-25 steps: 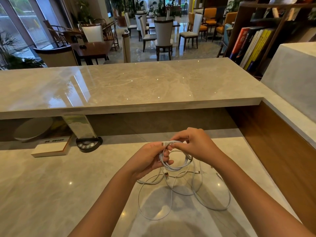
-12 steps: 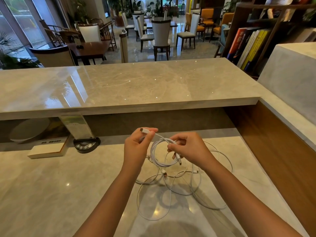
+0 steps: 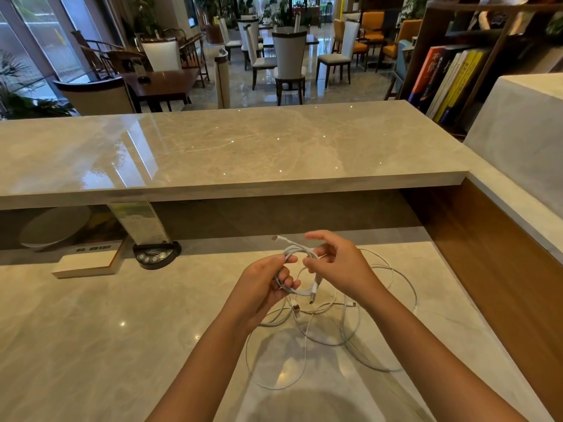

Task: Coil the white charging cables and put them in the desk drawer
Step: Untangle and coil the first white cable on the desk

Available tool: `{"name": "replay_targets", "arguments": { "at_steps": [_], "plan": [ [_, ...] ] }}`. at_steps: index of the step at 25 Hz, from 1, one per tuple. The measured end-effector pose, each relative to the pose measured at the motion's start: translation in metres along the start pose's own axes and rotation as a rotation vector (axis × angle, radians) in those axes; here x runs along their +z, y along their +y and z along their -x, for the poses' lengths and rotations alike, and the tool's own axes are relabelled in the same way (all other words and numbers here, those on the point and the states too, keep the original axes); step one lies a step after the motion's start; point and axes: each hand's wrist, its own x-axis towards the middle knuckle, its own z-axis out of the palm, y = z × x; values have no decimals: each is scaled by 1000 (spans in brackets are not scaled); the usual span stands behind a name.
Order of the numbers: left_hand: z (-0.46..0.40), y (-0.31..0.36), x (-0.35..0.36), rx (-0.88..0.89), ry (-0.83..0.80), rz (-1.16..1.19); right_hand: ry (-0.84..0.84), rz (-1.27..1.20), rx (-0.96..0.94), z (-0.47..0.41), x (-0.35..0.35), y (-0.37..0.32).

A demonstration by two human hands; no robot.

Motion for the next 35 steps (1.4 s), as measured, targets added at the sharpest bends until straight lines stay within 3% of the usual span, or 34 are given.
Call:
{"name": "replay_targets", "arguments": {
  "at_steps": [4,11,17,22,24,26,27,29,31,35],
  "plan": [
    [3,4,-2,-26,-36,-151,-131,69,-54,-1,-16,-10],
    [3,15,-6,-226,-220,-231,-494,-58,173,-2,-39,-1],
    [1,3,-13,-343,-287,-102,-551,-326,325,5,-24,20],
    [13,-7,-27,-331,-196,-237,-573,-246,299,13,-8,28],
    [23,-21,-37,-144,-53,-456,-536,-242,300,15,8,29],
    [39,-36,-61,336,144,-875,-526,-260,298,14,23,29],
    [48,-41,-79,597,162,-1118,-537,-271,297,14,31,28],
    [67,-47,-111,950,-16,-1496,-565,-271,290,13,47,24],
    [82,-51,-138,1046,-130,-1676,-610,-240,287,14,70,20],
    [106,-58,-182,1109,-80,-1792,-692,-228,307,21,125,13]
  ]
}}
